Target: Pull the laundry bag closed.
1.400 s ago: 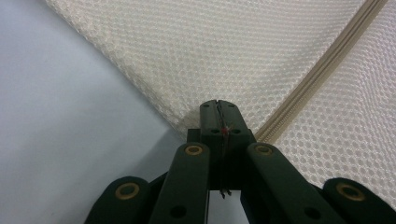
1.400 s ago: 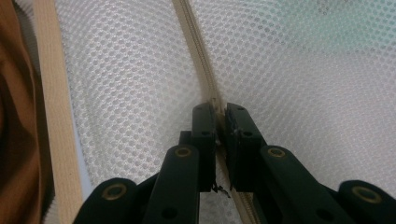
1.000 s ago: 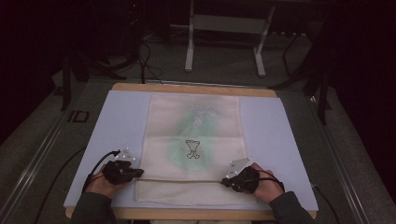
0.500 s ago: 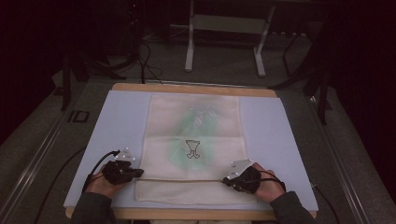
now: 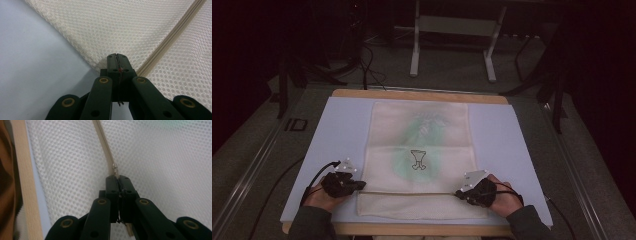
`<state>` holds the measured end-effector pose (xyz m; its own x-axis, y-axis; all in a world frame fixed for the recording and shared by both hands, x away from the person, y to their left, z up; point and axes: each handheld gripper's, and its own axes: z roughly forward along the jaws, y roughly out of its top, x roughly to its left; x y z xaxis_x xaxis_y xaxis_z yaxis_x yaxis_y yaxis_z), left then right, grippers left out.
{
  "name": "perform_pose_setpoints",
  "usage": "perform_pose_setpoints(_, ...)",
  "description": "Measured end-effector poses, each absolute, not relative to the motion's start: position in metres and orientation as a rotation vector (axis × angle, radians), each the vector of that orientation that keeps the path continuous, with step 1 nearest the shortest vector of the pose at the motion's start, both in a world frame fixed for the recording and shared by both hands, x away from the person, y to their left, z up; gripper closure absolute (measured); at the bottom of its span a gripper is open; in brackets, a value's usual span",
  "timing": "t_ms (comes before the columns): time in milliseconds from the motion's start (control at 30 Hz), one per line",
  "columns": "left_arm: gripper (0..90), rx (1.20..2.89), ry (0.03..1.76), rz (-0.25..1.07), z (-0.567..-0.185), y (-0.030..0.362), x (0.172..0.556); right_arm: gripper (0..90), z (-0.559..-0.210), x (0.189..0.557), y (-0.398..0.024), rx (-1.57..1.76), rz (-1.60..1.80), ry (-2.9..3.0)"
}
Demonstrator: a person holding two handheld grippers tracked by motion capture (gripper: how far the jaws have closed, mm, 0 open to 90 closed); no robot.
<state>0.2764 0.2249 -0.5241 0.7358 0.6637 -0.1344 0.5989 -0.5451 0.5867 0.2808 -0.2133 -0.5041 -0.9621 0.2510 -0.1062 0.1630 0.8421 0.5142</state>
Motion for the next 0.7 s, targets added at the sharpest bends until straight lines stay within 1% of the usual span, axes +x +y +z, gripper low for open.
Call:
perform_pose_setpoints(533,90.0,2.315,0.948,0.135,-0.524,0.225,0.276,87.8,-0.5,0.282,-0.23,0.335,0.724,2.862)
perform_pose_setpoints(700,90.0,2.315,0.948,0.132,-0.524,0.225,0.277,87.9,-0.498,0.282,-0.24,0.344,0.716,2.87)
